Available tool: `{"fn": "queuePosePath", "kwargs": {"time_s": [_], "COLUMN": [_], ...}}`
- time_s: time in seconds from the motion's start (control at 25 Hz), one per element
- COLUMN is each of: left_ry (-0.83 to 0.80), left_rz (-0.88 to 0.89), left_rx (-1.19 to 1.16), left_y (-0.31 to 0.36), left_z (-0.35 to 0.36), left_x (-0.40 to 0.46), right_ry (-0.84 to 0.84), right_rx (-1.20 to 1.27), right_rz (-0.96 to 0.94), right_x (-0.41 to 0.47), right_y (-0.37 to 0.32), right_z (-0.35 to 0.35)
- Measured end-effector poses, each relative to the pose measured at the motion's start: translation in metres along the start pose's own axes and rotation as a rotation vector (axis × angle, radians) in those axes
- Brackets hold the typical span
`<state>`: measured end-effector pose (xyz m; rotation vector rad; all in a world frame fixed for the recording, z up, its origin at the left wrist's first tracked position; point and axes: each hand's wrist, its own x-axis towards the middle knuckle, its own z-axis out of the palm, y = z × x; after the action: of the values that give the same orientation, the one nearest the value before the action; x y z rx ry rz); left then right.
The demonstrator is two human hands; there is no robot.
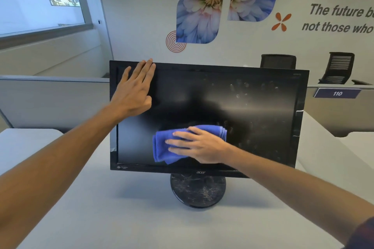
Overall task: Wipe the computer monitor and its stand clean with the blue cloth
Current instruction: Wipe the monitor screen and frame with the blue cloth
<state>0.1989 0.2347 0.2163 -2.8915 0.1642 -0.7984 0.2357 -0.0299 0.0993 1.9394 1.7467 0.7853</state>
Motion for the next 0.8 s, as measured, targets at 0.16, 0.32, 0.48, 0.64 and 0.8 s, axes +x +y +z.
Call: {"fn": "queuePosePath", "kwargs": {"time_s": [0.16,0.32,0.48,0.64,0.8], "left_ry": [0.009,0.023,0.017,-0.006,-0.006], "left_rz": [0.037,0.027,0.035,0.056,0.09], "left_rx": [-0.03,-0.061,-0.078,-0.051,-0.012], "left_y": [0.018,0.035,0.04,0.042,0.047], "left_z": [-0.001,0.001,0.001,0.001,-0.002], "left_x": [0.014,0.021,0.021,0.02,0.023], "right_ry": [0.091,-0.018,-0.009,-0.024,-0.085], "right_rx": [-0.093,-0.099,-0.028,0.019,0.02], "right_rz": [0.275,0.324,0.274,0.137,0.035], "right_x": [-0.007,-0.033,-0.055,-0.079,-0.09], "right_y": [0.099,0.139,0.087,0.011,-0.018], "right_z": [-0.053,-0.067,-0.032,0.006,0.019]}}
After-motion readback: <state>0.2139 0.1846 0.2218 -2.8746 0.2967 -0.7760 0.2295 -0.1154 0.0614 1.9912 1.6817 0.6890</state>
